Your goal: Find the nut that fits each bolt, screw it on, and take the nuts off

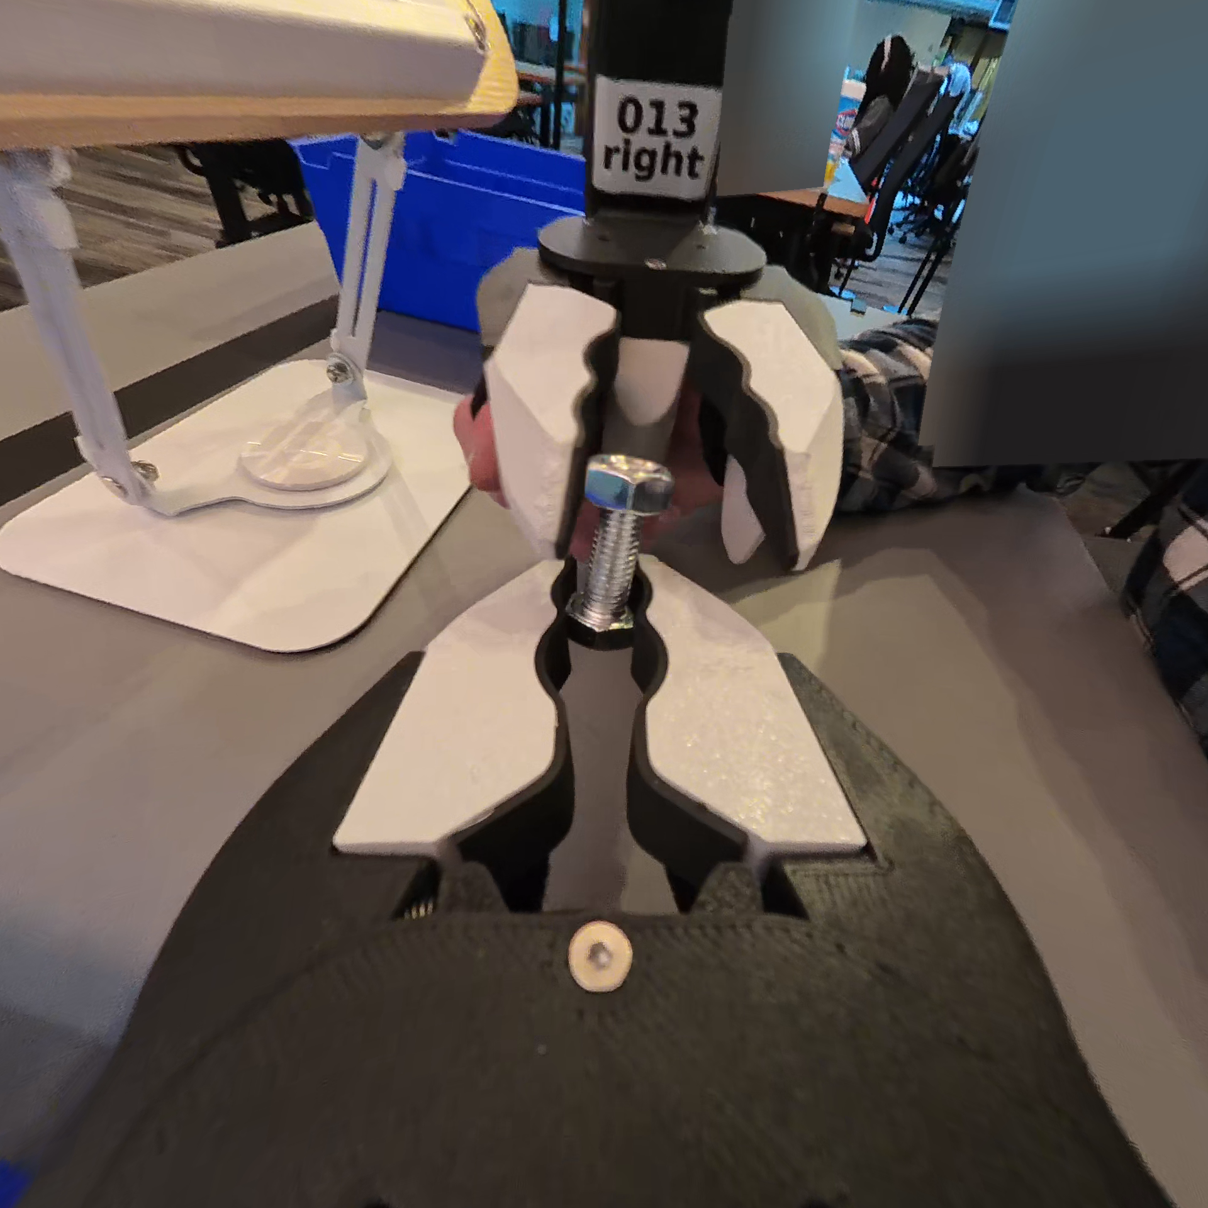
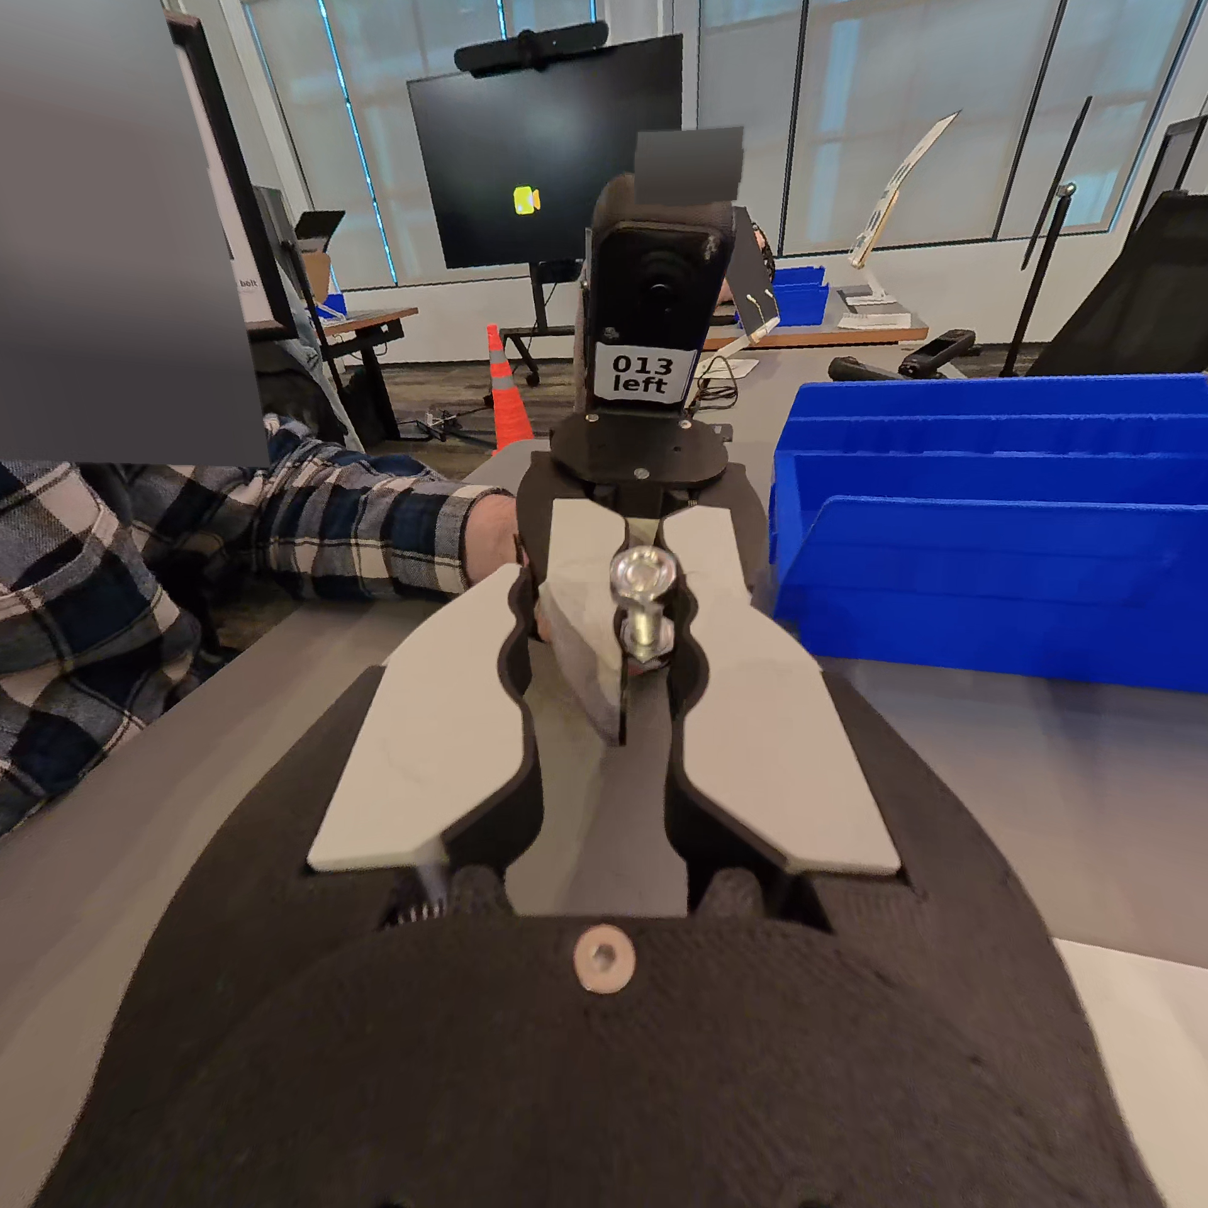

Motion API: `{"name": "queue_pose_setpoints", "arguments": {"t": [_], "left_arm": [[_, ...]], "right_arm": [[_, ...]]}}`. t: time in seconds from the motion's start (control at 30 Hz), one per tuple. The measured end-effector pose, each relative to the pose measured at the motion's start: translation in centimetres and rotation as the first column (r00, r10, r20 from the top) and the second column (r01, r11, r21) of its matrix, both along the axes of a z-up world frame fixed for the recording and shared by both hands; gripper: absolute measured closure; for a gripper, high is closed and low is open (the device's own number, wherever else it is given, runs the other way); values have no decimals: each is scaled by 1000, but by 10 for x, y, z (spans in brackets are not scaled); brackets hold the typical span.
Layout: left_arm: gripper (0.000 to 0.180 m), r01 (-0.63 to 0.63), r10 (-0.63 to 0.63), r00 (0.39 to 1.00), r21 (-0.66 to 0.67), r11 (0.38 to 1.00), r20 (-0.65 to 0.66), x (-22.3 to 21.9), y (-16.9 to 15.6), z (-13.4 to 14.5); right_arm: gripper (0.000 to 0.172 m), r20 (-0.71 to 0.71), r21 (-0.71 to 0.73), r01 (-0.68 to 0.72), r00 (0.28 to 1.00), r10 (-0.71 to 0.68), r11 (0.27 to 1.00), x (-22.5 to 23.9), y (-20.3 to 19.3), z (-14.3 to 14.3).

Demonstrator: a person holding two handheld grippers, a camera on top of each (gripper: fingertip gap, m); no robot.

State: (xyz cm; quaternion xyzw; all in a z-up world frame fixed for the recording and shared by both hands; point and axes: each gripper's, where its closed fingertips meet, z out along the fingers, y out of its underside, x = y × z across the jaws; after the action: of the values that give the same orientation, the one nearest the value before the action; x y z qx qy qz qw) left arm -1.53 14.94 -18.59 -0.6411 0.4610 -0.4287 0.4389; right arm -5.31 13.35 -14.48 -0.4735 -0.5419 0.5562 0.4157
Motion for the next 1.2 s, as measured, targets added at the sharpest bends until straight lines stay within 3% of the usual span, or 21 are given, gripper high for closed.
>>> {"name": "queue_pose_setpoints", "arguments": {"t": [0.07,0.13,0.2,0.33,0.5,0.57,0.6,0.63,0.67,0.73,0.87,1.03,1.13,1.2], "left_arm": [[166,-23,23,999,-6,1000,39,-4,4,6],[166,-50,51,995,-17,999,80,-10,9,13],[166,-43,46,993,-30,999,105,-13,9,17],[166,-21,24,997,-27,999,78,-6,5,11],[166,-30,33,996,-36,999,81,-3,6,8],[166,-50,54,992,-37,998,116,-7,9,15],[166,-56,63,988,-52,997,141,-11,11,19],[166,-72,82,984,-64,995,160,-15,15,21],[166,-72,84,981,-73,995,176,-18,16,23],[166,-62,67,987,-40,997,143,-16,13,21],[166,-37,41,994,-41,998,101,-3,7,12],[166,-42,47,992,-40,998,121,-5,8,14],[166,-57,66,986,-64,996,152,-10,12,18],[166,-54,64,987,-67,996,146,-11,13,16]], "right_arm": [[129,-2,1,2,1000,-1,1000,2,0,0],[144,-31,7,-17,999,17,1000,8,-1,3],[144,-69,5,-11,998,11,1000,13,1,9],[112,-98,-46,56,993,-60,997,8,12,15],[109,-79,-9,21,997,-22,1000,1,-2,14],[119,-102,-7,20,995,-20,1000,6,-1,17],[147,-123,-2,-27,992,27,1000,12,-5,19],[156,-141,-9,-87,986,85,996,18,-11,21],[153,-150,-27,-100,984,95,995,20,-10,22],[125,-151,-41,-11,989,5,999,17,4,23],[108,-145,-56,27,989,-35,998,8,6,22],[111,-117,-21,8,993,-10,1000,4,-3,18],[154,-172,-46,-133,977,124,990,20,-13,25],[130,-179,-68,-54,983,41,996,18,1,26]]}}
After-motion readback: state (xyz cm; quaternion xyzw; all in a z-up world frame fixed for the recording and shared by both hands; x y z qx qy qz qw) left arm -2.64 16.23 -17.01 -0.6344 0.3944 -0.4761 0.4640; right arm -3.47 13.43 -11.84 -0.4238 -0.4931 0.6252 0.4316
